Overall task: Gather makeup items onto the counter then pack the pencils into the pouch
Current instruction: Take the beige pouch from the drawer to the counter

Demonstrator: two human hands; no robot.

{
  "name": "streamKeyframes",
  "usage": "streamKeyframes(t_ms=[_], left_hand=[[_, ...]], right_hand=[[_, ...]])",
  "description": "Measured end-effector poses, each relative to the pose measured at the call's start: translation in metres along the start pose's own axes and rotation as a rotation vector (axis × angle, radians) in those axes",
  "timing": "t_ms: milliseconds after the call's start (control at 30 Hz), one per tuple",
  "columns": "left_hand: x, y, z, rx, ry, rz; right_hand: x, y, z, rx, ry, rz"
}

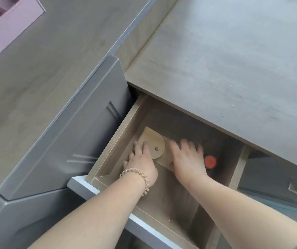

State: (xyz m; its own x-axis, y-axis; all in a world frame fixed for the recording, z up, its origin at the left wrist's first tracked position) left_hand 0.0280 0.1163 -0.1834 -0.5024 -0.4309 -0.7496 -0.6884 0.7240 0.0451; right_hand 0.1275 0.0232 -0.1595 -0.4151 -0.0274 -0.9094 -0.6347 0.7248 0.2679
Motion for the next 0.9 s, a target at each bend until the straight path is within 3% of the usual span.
streamKeyframes(t_ms=[133,233,400,500,567,633,900], left_hand=[[-0.025,-0.001,-0.020,0.084,-0.047,-0.030],[-0.059,-0.001,-0.046,0.168,-0.124,-0.118],[-0.133,-0.016,-0.094,0.329,-0.333,-0.531],[-0.158,-0.047,-0.112,0.416,-0.216,-0.806],[-0.170,-0.077,-0.129,0.487,-0.144,-0.829],[-0.181,-0.102,-0.150,0.557,-0.185,-0.755],[-0.174,-0.251,-0.249,0.852,-0.267,-0.505]], right_hand=[[-0.004,0.006,-0.009,0.035,0.043,0.294],[-0.034,0.009,-0.032,0.026,-0.106,0.533],[-0.123,-0.003,-0.086,0.130,-0.347,0.987],[-0.173,-0.019,-0.112,0.165,-0.490,1.266],[-0.201,-0.041,-0.132,0.196,-0.610,1.323],[-0.217,-0.063,-0.151,0.243,-0.694,1.333],[-0.244,-0.187,-0.281,0.509,-0.917,1.113]])
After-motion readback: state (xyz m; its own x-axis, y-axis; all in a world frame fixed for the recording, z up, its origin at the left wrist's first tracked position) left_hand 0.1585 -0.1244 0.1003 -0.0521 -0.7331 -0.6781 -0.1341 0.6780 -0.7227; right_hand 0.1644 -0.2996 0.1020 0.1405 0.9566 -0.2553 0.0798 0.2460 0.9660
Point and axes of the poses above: each hand's wrist, its own z-axis towards the middle knuckle, its own x-axis out of the palm, y = z × x, the point moved 10 cm from there along z, towards the middle knuckle, and after that the axes turned 13 degrees about z, right-handed, at the moved point
